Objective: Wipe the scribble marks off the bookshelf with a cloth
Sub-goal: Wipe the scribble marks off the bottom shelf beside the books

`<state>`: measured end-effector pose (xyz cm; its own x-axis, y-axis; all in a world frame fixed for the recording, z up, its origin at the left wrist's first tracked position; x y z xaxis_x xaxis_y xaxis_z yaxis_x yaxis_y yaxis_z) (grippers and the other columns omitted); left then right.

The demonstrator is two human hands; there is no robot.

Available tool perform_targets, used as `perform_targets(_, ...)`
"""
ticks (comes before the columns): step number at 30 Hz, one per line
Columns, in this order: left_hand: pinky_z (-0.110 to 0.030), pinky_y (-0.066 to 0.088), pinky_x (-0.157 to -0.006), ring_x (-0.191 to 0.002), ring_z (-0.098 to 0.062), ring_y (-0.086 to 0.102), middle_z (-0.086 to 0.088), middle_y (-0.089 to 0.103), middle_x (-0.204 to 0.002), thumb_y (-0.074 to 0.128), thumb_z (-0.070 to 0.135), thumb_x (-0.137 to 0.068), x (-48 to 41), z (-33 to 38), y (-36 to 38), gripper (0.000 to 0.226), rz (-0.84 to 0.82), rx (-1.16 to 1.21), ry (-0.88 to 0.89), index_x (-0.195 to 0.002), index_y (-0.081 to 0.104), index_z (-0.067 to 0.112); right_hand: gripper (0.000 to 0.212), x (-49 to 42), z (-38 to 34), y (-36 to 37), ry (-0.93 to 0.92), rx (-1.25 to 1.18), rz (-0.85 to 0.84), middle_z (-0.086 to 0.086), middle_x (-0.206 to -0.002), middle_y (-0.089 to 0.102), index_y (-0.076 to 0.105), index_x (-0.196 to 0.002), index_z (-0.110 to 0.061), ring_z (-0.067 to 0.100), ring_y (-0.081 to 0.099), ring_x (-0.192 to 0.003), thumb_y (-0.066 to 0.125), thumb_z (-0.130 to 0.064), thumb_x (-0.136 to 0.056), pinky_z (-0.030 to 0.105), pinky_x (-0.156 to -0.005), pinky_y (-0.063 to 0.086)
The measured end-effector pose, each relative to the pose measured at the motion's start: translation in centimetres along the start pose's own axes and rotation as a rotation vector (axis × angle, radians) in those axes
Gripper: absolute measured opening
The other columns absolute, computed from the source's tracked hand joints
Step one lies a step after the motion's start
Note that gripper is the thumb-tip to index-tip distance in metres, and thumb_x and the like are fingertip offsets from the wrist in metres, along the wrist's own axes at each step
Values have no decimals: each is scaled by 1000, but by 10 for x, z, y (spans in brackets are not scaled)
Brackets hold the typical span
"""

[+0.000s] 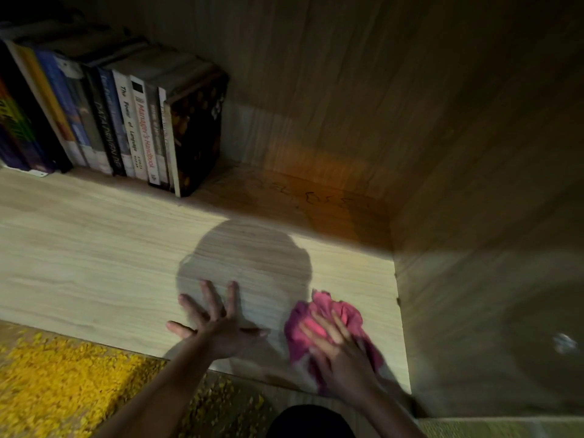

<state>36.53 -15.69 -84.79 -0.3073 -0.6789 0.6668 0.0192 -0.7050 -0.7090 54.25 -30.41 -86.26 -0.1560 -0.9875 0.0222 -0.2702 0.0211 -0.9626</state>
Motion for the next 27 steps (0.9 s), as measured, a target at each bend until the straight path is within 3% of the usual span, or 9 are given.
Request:
perform_targets(2, -76, -7, -99, -129, -52, -38, -13, -48, -143, 46, 82, -73, 0, 1, 1, 112, -19, 3, -3, -144, -28, 37, 55, -29, -1, -8, 97, 26, 13, -11, -152, 27, 50, -136, -33, 25, 25, -143, 16, -51, -97, 45, -113, 28)
perform_targets(5, -76, -8, -99, -131, -51, -36, -12, -44, -147, 44, 84, -72, 0, 3, 2, 112, 3, -12, -11, -146, -26, 37, 47, -63, -2, -12, 359, -40, -55, -21, -154, -10, 25, -147, -42, 15, -16, -145, 18, -46, -100, 47, -117, -2)
perform_targets(7, -77, -7, -99, -131, -51, -36, -12, -43, -147, 43, 85, -71, 0, 3, 3, 113, 7, -12, -5, -146, -26, 36, 45, -66, -4, -11, 346, -76, -73, -21, -153, -12, 25, -147, -42, 17, -14, -146, 22, -43, -102, 45, -117, -4)
perform_targets(11, -77, -7, -98, -129, -52, -38, -13, -46, -145, 42, 86, -70, -2, 0, 4, 114, -10, -6, 8, -145, -28, 36, 44, -18, 1, -7, 155, 27, -31, -14, -144, 31, 42, -137, -42, 23, 39, -136, 18, -47, -100, 48, -102, 43)
perform_targets(14, -78, -8, -97, -126, -51, -42, -13, -50, -142, 44, 86, -69, -4, 0, 4, 117, -32, 3, 13, -144, -30, 36, 48, 25, 5, -1, 178, -19, -67, -15, -148, 36, 16, -146, -50, 20, 31, -136, 25, -46, -99, 32, -109, 32)
perform_targets(17, -77, -7, -98, -125, -52, -42, -13, -50, -142, 44, 87, -69, -4, -1, 2, 118, -53, -4, 5, -144, -31, 35, 50, 8, 9, -8, 191, 69, -49, -21, -154, 7, 2, -138, -63, 15, 1, -146, 17, -51, -91, 41, -115, 20)
perform_targets(20, -78, -4, -99, -126, -54, -40, -13, -47, -144, 41, 88, -68, -3, 0, 2, 118, -52, -28, 8, -145, -29, 34, 49, -34, 8, -22, 334, 75, 89, -18, -151, 16, 13, -142, -50, 23, 15, -145, 27, -40, -97, 49, -109, 17)
perform_targets(24, -77, -4, -99, -127, -53, -39, -12, -47, -144, 42, 88, -68, -1, 1, 0, 117, -48, -33, 8, -144, -29, 35, 51, -101, 7, -11, 484, -97, -52, -18, -157, -13, 4, -149, -46, 22, -19, -144, 25, -37, -103, 53, -114, -10)
perform_targets(27, -77, -4, -99, -128, -53, -38, -11, -47, -145, 42, 89, -66, -1, 0, 1, 118, -32, -27, 19, -144, -29, 36, 52, -117, -18, -1, 205, -41, -100, -9, -159, 9, 29, -149, -33, 22, -3, -148, 19, -42, -99, 45, -119, -8)
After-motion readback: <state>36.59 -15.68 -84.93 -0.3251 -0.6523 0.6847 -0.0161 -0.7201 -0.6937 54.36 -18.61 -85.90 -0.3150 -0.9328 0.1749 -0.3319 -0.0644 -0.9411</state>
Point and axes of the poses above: each hand's wrist, its own x-axis away from the middle knuckle, its own y-axis out of the palm, z = x × y, the point moved 3 cm from there along -x, towards the middle knuckle
